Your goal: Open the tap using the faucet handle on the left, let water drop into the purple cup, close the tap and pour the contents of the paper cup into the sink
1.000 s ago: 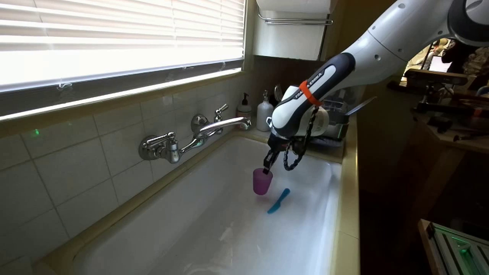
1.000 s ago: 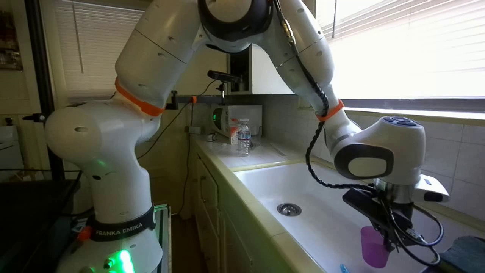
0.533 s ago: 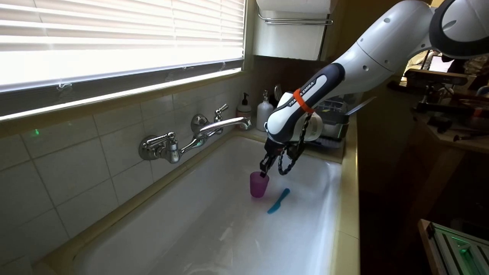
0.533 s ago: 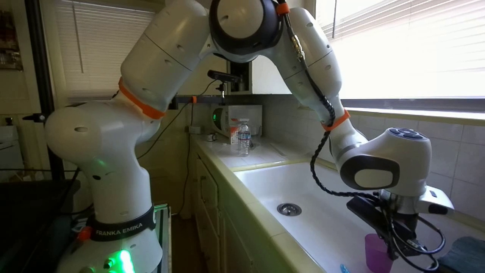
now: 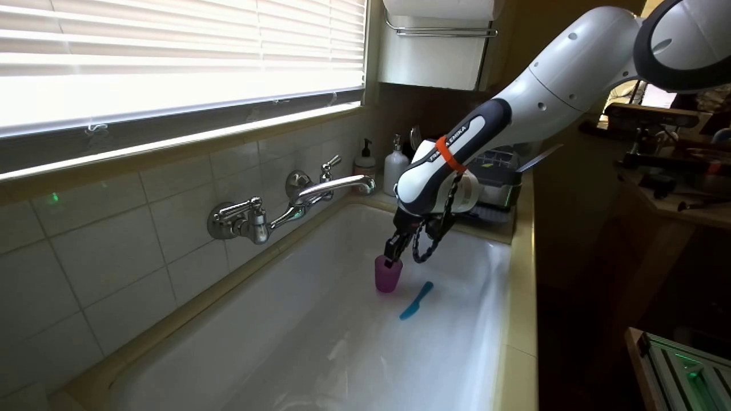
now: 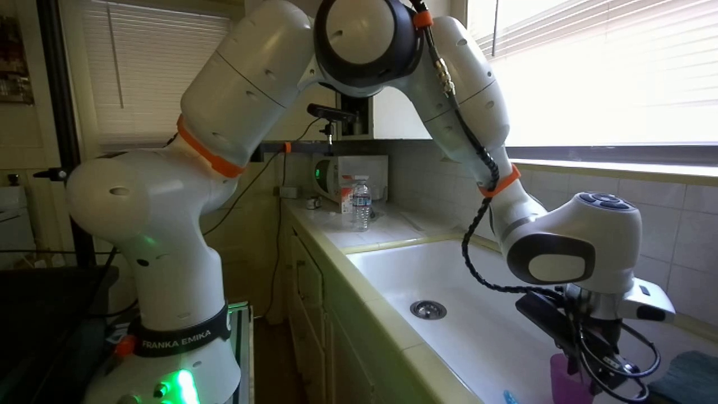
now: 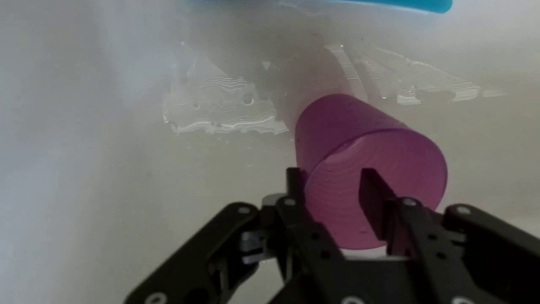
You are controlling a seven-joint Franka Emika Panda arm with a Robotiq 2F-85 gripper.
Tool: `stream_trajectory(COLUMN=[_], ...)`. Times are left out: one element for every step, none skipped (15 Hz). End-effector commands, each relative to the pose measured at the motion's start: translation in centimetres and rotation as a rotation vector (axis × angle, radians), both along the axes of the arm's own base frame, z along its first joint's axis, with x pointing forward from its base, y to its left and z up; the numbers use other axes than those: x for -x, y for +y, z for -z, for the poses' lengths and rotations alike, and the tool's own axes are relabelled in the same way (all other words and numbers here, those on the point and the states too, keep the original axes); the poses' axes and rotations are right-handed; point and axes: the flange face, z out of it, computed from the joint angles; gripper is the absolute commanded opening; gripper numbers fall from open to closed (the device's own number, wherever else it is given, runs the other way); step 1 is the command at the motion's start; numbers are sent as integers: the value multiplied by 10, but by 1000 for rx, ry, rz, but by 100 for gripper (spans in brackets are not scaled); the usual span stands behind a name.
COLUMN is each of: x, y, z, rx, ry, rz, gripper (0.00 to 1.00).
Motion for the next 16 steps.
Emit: stream_trajectory(x=[-5,-5,-6,-6,-7,-7,-8,-8,-8,-8,-8,-9,-9,-9,-9,-10], y=[2,4,6,8,9,10,11,12,13,14,16,18,21,23,24,25], z=[-1,-5,-7,-9,-9,-8,-8,-9,-10,-12,-15,-17,-20,-23,-26,-29], rx=[-14,-24,-25,-29,-27,-29,-31,-33,-33,-38,-42,-42,-47,-45,-49,-46], ry=[-13,-17,-13,-13,-10,-8,-8,-7,-10,-12,-13,-12,-13,-13,-14,-16], rz=[9,8,14,8,11,13,13,9,11,8,9,11,12,18,22,30], gripper=[74,81,88,96,99,100,100,100,100,100,100,100,100,100,100,100])
